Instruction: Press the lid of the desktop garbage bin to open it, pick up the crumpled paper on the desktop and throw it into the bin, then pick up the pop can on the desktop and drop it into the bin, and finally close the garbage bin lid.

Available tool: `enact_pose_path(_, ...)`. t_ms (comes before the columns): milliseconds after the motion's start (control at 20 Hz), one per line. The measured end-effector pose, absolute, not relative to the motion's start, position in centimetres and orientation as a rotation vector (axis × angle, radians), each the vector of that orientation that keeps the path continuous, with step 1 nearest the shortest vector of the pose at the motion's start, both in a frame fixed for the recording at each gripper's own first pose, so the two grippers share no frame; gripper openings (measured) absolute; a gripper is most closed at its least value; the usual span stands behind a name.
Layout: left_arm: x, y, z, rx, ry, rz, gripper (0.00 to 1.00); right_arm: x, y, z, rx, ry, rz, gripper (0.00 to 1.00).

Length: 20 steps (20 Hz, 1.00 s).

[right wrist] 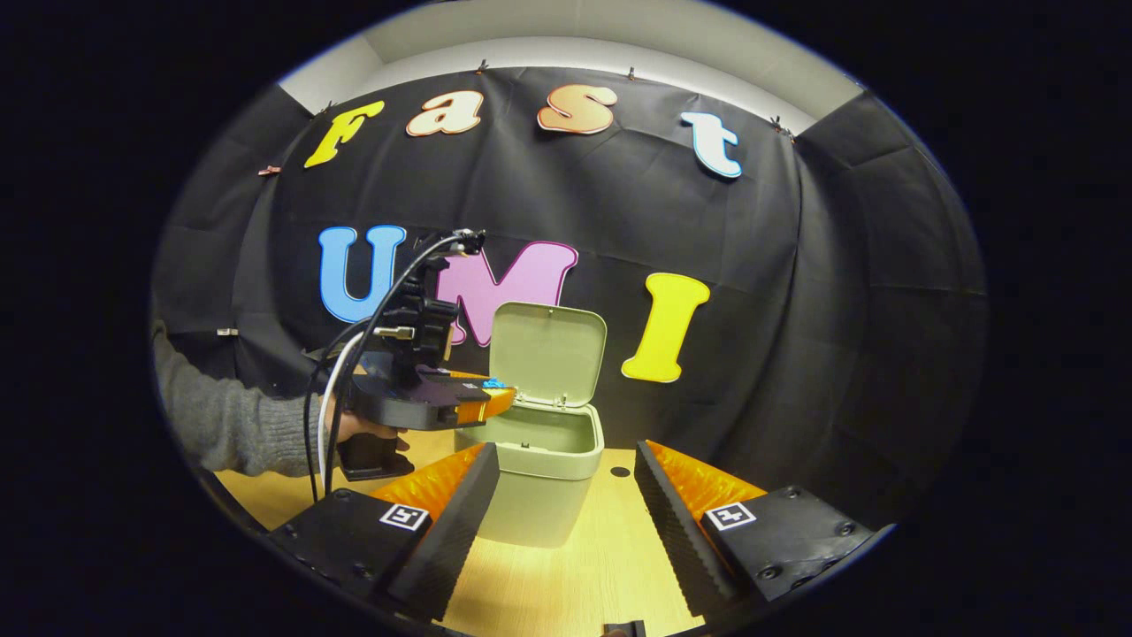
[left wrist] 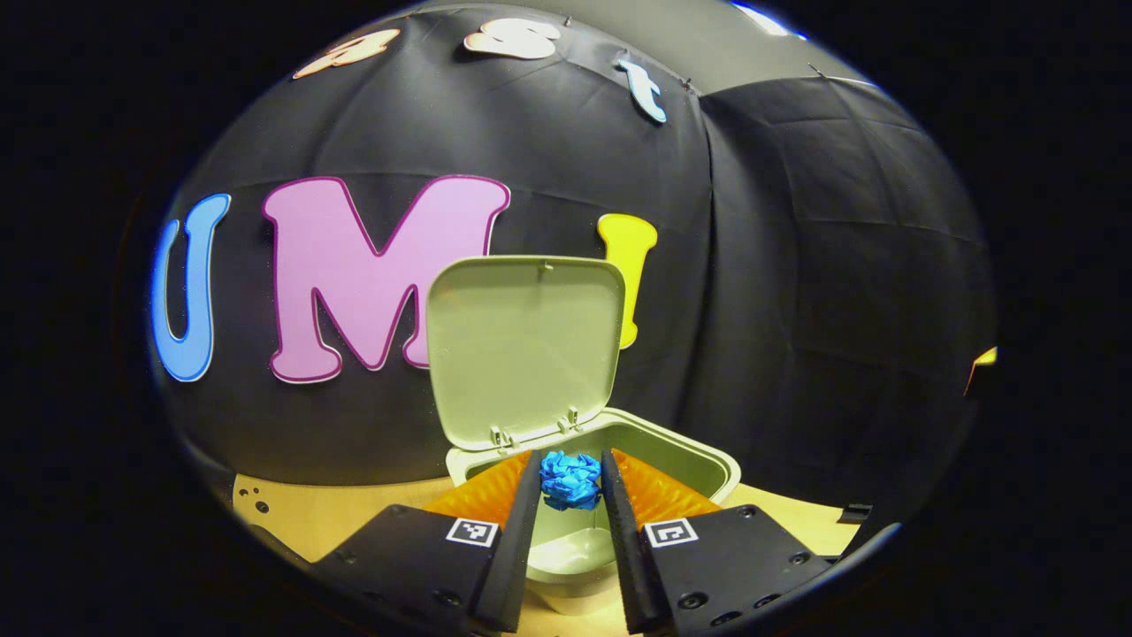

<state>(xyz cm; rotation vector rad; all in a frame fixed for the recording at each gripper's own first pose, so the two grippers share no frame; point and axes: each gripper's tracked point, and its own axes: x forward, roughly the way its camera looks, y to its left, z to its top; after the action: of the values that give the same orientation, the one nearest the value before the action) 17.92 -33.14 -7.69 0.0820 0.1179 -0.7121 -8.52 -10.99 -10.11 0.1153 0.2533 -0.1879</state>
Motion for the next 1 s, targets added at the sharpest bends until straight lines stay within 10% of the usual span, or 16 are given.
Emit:
enact_pose_path(350,18.6,-33.9,-9.5,0.087,0.166,-0.705,0.48,-8.4,-11.6,-11.0,0.120,0.273,-0.195,0.97)
enact_pose_path(700,18.3,-34.3,-9.3,0.060,0.159,-0.725,0.90,-8.3,-11.6,-11.3,0.124,0.280,-0.184,0.97)
enact_pose_path(1000,17.9,-33.0,-8.7,0.059,0.144,-0.701,0.94,-8.5,-11.2,-11.5,0.125,0.287,-0.167,0.97)
